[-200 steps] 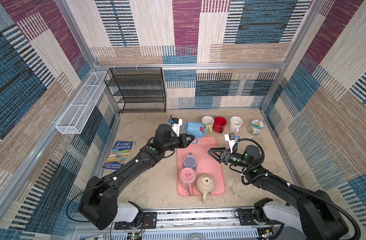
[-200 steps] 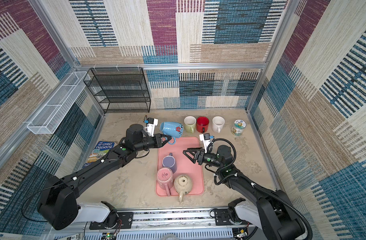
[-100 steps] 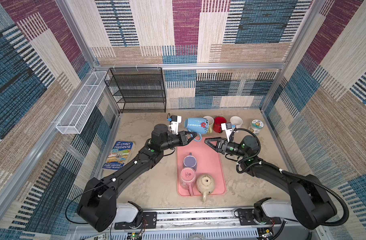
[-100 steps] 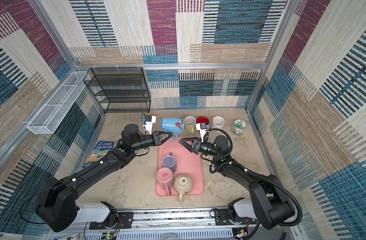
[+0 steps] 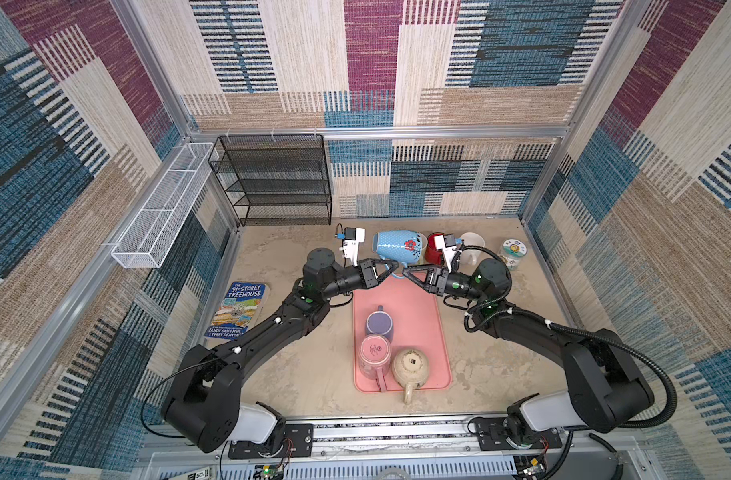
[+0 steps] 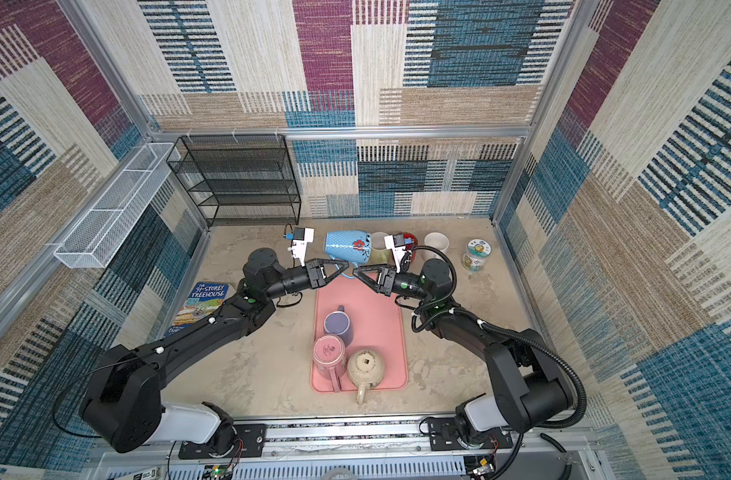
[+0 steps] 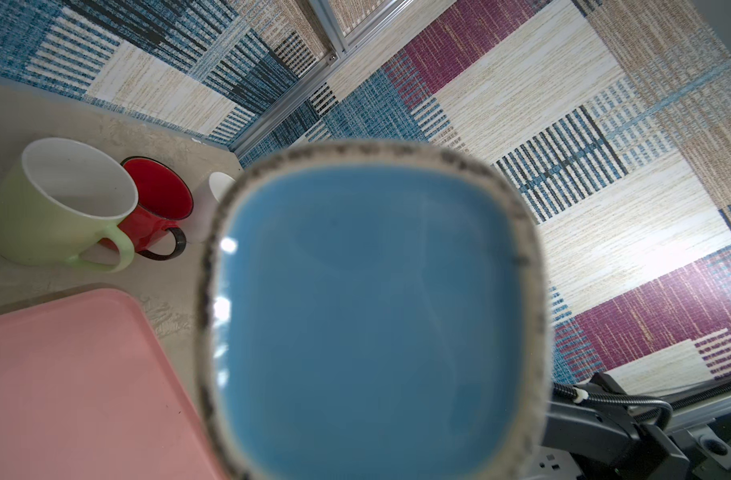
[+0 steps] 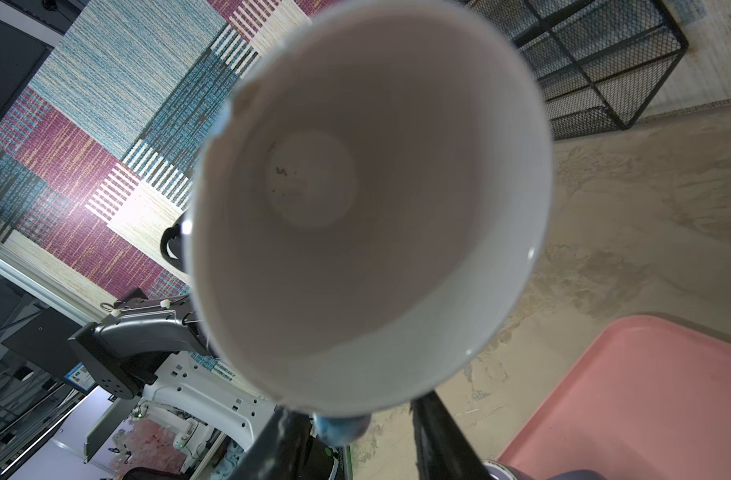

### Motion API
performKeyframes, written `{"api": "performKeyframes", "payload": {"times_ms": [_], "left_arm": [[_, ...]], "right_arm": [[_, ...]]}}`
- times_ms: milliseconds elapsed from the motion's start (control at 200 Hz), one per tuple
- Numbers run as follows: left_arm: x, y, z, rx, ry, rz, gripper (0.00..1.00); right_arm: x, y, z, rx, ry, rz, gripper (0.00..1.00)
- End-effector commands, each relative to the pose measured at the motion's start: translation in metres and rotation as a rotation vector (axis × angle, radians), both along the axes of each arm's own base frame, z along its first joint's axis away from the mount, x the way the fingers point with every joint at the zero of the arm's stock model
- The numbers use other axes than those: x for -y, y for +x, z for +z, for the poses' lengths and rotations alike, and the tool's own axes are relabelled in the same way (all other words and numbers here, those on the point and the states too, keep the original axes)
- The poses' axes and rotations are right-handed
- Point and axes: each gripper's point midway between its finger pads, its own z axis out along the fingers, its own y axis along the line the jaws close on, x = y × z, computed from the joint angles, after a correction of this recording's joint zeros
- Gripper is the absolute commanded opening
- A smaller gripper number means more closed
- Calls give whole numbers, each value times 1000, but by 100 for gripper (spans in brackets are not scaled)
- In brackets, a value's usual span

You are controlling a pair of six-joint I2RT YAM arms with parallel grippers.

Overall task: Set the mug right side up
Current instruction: 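Tilt the blue dotted mug toward the right gripper while it reaches for the handle, then close the right gripper on the blue mug handle while the left holds the base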

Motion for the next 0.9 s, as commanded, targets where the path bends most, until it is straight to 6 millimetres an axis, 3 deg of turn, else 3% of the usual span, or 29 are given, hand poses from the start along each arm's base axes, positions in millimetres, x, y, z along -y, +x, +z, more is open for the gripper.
{"api": "performKeyframes", "payload": {"times_ms": [0, 676, 896], "left_arm": [[1, -4, 29, 96, -63, -26, 0], [6, 0, 13, 74, -54, -41, 0], [10, 4, 1, 43, -44, -45, 0]], "right_arm": [[-2, -2, 12, 31, 33, 20, 42], [-9, 13, 21, 12, 99, 45, 35], [-10, 12, 26, 10, 120, 48, 29]]}}
